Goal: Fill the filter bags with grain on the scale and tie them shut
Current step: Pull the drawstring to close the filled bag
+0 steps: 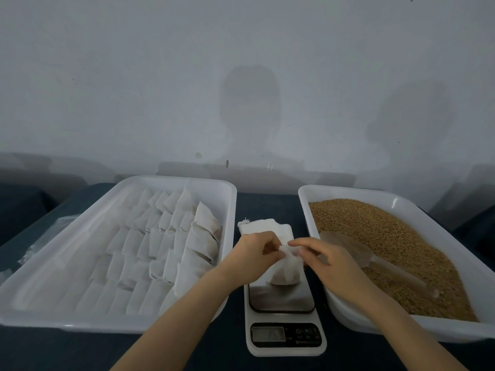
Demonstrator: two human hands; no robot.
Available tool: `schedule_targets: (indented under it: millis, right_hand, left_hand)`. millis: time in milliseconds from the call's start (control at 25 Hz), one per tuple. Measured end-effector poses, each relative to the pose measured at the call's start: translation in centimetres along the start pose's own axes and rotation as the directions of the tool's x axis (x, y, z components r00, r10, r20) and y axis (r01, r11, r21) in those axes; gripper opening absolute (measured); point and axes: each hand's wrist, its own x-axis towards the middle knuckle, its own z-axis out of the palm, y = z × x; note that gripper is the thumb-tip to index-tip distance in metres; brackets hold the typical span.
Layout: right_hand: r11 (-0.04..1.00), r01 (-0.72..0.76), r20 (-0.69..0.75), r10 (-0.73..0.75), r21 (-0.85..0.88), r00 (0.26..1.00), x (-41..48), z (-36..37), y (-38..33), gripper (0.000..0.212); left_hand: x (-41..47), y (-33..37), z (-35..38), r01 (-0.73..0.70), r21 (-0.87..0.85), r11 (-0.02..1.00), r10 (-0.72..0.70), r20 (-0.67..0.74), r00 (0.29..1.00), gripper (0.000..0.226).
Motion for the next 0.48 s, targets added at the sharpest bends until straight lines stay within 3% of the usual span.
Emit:
schedule_targets:
  millis: [240,360,480]
  right_hand:
    - [0.994,-0.101,-0.04,0.103,0.046,0.994,0.01,-0.46,0.57,0.011]
    - [0.997,-0.07,-0.136,0.072,0.02,0.988,0.37,-0.12,0.41,0.004]
    - [1.0,-0.028,-0.221,0.025,-0.008,0.975,0.69,-0.16,0.18,0.01]
  left_hand:
    - [0.11,0.1,-0.6,0.093,-0.008,0.996,-0.093,-0.013,0.996,0.011]
    - [0.04,0.23,-0.73,0.099,0.034,0.995,-0.099,-0.004,0.995,0.009]
    - [-0.01,0.49,-1.05,0.103,0.042,0.994,-0.103,-0.018,0.995,0.008]
